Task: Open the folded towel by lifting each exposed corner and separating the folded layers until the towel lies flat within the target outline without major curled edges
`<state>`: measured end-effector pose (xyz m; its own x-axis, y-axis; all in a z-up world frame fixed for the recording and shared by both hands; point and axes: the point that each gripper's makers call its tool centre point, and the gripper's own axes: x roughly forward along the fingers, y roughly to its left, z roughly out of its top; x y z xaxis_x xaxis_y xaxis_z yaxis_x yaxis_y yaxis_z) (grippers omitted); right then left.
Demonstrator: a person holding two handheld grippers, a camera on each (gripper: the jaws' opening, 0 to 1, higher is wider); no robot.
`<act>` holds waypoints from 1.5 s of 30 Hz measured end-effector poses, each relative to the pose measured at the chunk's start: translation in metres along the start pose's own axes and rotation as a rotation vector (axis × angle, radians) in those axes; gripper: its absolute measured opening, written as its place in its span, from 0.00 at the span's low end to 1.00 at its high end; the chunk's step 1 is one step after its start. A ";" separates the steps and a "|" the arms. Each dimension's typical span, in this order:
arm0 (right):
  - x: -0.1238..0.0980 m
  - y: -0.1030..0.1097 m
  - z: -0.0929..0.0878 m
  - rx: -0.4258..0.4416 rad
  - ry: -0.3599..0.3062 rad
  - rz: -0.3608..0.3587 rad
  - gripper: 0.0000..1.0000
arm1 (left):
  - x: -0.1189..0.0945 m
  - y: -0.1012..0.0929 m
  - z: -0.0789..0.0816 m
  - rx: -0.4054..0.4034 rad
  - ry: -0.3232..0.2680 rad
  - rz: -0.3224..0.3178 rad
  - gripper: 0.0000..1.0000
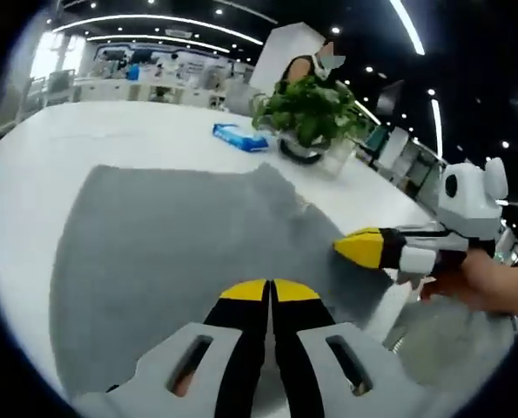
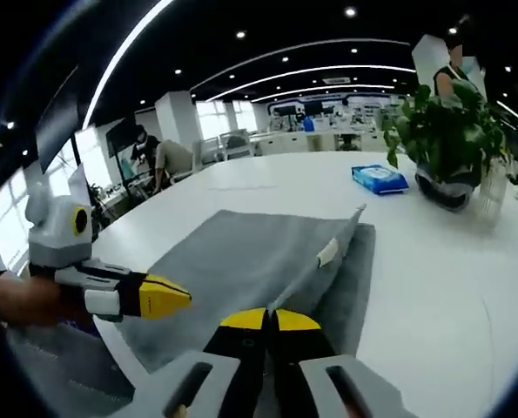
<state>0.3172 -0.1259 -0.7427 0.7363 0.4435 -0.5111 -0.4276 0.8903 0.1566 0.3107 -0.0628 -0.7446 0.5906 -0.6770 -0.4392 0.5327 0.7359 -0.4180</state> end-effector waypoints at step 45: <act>0.007 0.075 -0.037 -0.430 0.116 0.276 0.00 | 0.014 0.012 -0.025 -0.162 0.111 0.002 0.02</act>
<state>0.2711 -0.0598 -0.7660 0.5137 0.6194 -0.5937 -0.7920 0.6085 -0.0504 0.3106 -0.0638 -0.7758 0.5162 -0.6792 -0.5218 0.4217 0.7318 -0.5353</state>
